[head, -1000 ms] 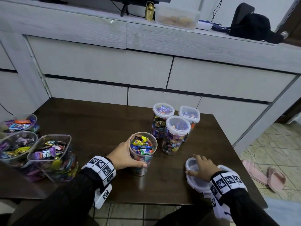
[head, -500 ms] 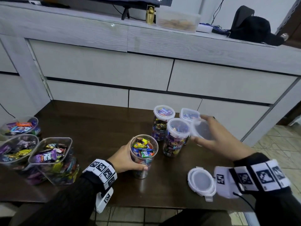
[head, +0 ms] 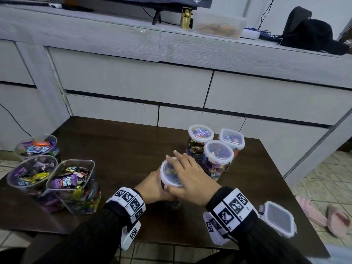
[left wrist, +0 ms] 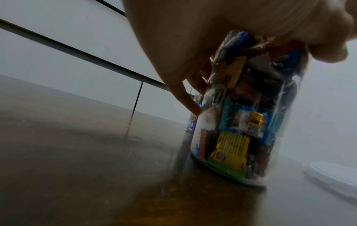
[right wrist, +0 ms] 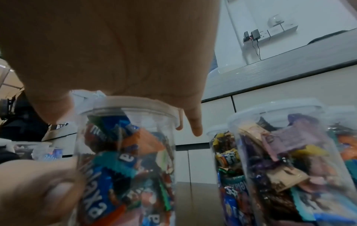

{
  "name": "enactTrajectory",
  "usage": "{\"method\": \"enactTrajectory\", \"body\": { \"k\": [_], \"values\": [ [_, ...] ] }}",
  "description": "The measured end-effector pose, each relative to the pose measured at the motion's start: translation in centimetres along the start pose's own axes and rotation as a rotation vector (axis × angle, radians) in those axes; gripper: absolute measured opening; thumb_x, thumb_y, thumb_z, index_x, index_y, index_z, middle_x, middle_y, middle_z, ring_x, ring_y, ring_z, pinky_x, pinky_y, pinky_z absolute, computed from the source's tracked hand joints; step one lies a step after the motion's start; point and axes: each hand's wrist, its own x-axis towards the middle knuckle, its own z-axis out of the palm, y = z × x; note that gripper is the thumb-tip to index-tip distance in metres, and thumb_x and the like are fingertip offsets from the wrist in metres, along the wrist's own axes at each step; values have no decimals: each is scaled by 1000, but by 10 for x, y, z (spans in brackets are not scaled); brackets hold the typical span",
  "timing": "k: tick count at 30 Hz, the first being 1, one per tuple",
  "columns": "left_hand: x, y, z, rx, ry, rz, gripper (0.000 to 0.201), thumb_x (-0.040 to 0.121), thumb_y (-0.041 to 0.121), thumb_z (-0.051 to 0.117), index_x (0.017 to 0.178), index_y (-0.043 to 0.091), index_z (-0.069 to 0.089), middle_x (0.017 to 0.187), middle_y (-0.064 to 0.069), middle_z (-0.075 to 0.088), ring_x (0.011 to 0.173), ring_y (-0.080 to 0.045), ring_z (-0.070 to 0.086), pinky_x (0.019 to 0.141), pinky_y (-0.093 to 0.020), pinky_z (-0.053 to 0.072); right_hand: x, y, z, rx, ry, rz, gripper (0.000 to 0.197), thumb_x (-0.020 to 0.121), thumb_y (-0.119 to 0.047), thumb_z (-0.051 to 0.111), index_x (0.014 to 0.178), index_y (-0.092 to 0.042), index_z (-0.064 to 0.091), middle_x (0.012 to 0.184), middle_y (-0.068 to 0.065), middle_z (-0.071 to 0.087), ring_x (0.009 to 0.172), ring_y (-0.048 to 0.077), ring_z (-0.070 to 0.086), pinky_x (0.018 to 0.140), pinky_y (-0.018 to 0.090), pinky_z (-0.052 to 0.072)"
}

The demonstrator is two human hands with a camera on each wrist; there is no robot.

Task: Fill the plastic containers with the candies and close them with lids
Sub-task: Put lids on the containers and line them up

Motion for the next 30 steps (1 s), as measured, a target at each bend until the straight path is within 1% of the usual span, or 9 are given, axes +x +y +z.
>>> {"method": "enactTrajectory", "body": {
  "k": [4, 7, 10, 13, 17, 21, 25, 28, 30],
  "values": [
    [2, -6, 1, -25, 4, 5, 88, 56, 32, 90, 131, 36, 44, 121, 29, 59, 114, 4, 58, 93, -16, 49, -1, -3, 2, -38, 11, 39, 75, 90, -67, 32, 151, -31, 8, 160, -1, 4, 147, 24, 3, 118, 49, 12],
    [2, -6, 1, -5, 0, 5, 87, 55, 32, 91, 128, 41, 43, 121, 32, 57, 113, 6, 58, 88, -9, 48, 2, -5, 3, -127, 4, 43, 76, 89, -68, 30, 152, -30, 7, 160, 1, 4, 147, 25, 6, 118, 49, 13],
    [1, -5, 1, -12, 10, 12, 84, 56, 33, 90, 126, 44, 44, 121, 30, 58, 113, 5, 58, 89, -9, 47, 0, -3, -1, -44, -15, -2, 84, 87, -69, 37, 152, -24, 6, 160, 3, 4, 147, 23, 3, 119, 46, 11],
    [-1, -5, 0, -33, 15, 4, 78, 58, 34, 91, 122, 43, 47, 120, 31, 59, 112, 6, 59, 86, -6, 45, -1, 2, -9, 138, -103, -48, 85, 87, -57, 54, 150, -21, 10, 160, 5, -5, 147, 23, -8, 119, 39, 4],
    [-1, -8, 1, -74, 3, -7, 81, 54, 31, 91, 123, 37, 49, 118, 28, 62, 111, 4, 60, 88, -8, 45, -3, 7, -12, 114, -101, -124, 77, 89, -47, 58, 148, -19, 16, 159, 6, -2, 145, 19, -6, 114, 28, 0],
    [0, -6, 1, -74, 5, -11, 86, 51, 32, 88, 125, 35, 45, 115, 18, 65, 111, 5, 59, 89, -8, 45, -4, 8, -4, -5, -22, -129, 73, 89, -50, 54, 147, -20, 21, 158, 4, 7, 142, 23, 8, 116, 36, 12],
    [-1, -2, -6, -25, -21, 17, 104, 52, 32, 93, 133, 36, 28, 128, 17, 51, 118, 6, 52, 98, -17, 45, -6, 11, -2, 89, 11, -80, 81, 81, -63, 57, 147, -29, 22, 158, 0, 10, 138, 22, 16, 113, 39, 23],
    [-4, -3, -16, 32, -13, -15, 95, 52, 41, 93, 127, 39, 35, 126, 17, 53, 117, 5, 52, 101, -26, 45, -10, 25, -9, 138, -31, -68, 92, 73, -65, 66, 147, -33, 21, 154, -1, 17, 135, 20, 21, 113, 38, 27],
    [-7, -3, -23, 116, -18, -39, 85, 53, 45, 91, 120, 42, 40, 123, 20, 55, 115, 7, 52, 101, -26, 43, -12, 38, -16, 142, -56, -62, 92, 74, -58, 70, 148, -35, 22, 144, -2, 25, 128, 15, 30, 111, 30, 30]
  ]
}}
